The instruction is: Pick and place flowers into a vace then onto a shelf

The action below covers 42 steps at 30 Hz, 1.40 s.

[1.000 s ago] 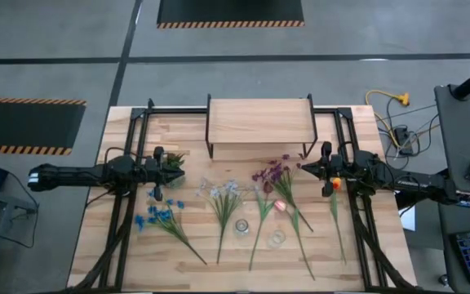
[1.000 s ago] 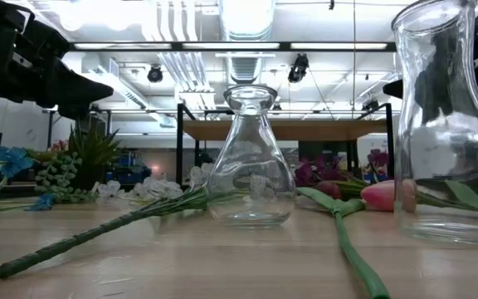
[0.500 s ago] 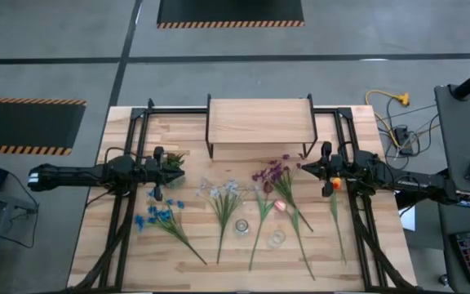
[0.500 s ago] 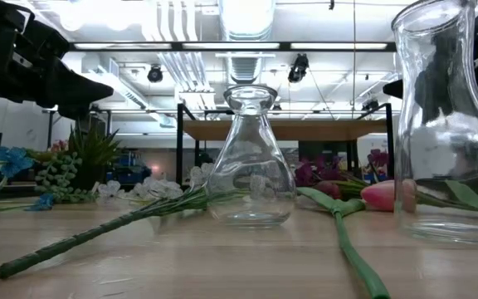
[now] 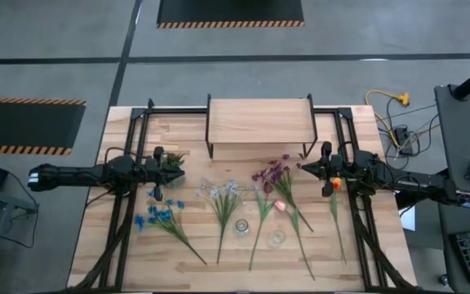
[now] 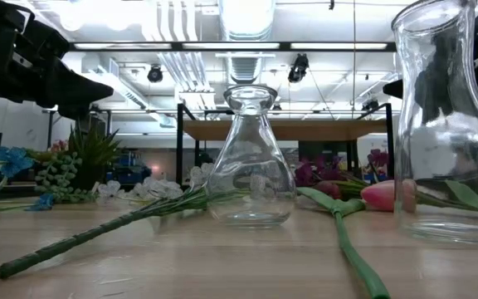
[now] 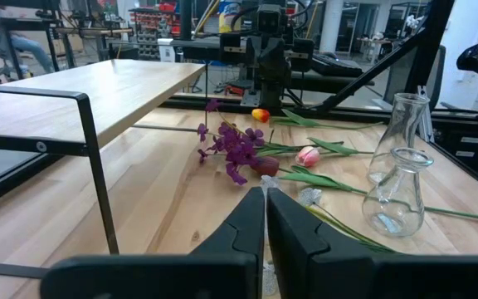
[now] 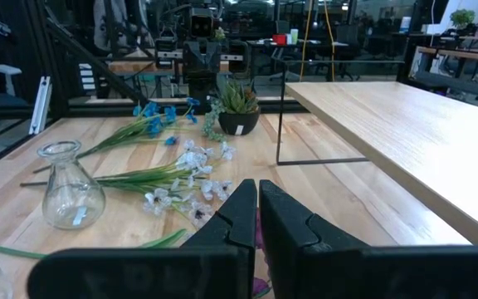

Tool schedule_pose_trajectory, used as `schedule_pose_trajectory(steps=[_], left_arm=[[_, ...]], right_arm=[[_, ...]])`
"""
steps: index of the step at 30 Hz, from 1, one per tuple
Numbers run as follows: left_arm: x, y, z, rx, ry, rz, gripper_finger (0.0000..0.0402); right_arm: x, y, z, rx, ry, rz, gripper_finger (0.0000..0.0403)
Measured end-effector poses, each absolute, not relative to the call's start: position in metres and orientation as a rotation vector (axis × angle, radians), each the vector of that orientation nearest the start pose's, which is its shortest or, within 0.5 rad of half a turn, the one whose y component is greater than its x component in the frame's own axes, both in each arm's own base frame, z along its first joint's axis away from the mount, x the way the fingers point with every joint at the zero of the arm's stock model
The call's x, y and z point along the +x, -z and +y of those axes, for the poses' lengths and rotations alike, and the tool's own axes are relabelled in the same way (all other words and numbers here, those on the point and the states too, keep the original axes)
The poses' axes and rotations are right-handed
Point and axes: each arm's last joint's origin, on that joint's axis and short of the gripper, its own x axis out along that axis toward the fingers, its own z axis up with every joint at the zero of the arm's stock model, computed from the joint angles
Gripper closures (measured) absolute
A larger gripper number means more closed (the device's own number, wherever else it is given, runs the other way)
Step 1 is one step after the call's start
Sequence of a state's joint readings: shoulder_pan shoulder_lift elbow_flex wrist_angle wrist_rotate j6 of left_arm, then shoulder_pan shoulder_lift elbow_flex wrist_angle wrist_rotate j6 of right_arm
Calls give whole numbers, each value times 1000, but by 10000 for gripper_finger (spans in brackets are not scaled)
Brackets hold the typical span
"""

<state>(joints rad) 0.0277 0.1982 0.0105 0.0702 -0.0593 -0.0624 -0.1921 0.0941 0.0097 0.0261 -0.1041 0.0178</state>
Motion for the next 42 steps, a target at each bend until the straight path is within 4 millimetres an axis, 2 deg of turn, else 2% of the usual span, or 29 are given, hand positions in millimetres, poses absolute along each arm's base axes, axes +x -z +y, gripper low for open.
schedule_pose_trajectory(steps=[35,42], left_arm=[[109,-157,5,-61,-90,114,402],[109,-157,5,-61,-91,114,402]], right_arm=[[101,-162,-17,28,89,57,394],[102,-166,-17,23,89,9,394]])
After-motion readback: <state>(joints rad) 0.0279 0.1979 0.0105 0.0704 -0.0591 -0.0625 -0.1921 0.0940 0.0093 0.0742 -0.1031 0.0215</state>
